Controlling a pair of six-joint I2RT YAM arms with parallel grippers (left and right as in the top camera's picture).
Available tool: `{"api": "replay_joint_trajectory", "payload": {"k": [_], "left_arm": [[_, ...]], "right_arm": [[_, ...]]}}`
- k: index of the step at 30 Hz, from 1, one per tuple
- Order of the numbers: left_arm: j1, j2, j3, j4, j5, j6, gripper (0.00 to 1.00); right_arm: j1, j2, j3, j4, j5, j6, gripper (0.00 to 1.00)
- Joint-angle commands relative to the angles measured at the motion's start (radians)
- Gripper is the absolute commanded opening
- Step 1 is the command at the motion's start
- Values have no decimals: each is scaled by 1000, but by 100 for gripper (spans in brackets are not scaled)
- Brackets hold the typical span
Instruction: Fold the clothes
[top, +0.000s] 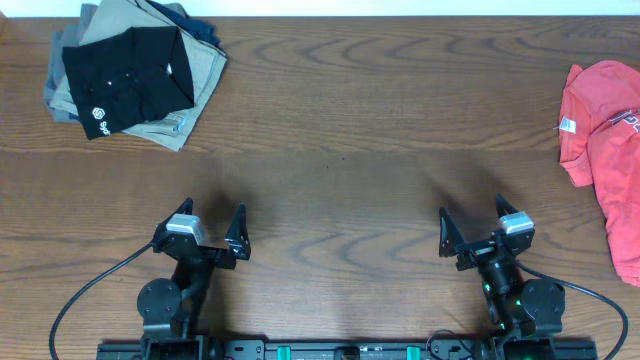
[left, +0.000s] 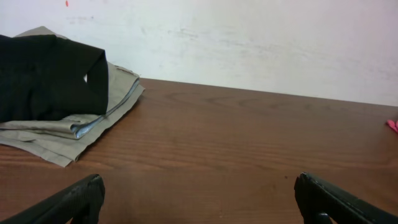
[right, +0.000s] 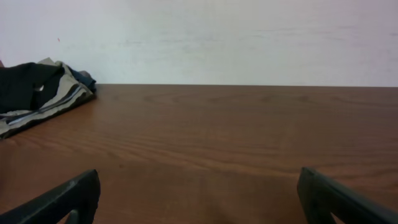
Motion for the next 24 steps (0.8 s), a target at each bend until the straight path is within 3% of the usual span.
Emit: {"api": "replay_joint_trajectory", "payload": {"k": [1, 24], "left_arm": [[4, -6, -19, -32, -2, 5, 98], [4, -6, -19, -32, -2, 5, 98]], "right_arm": [[5, -7, -2, -5, 2, -20, 99], [-35, -7, -2, -5, 2, -20, 99]]}}
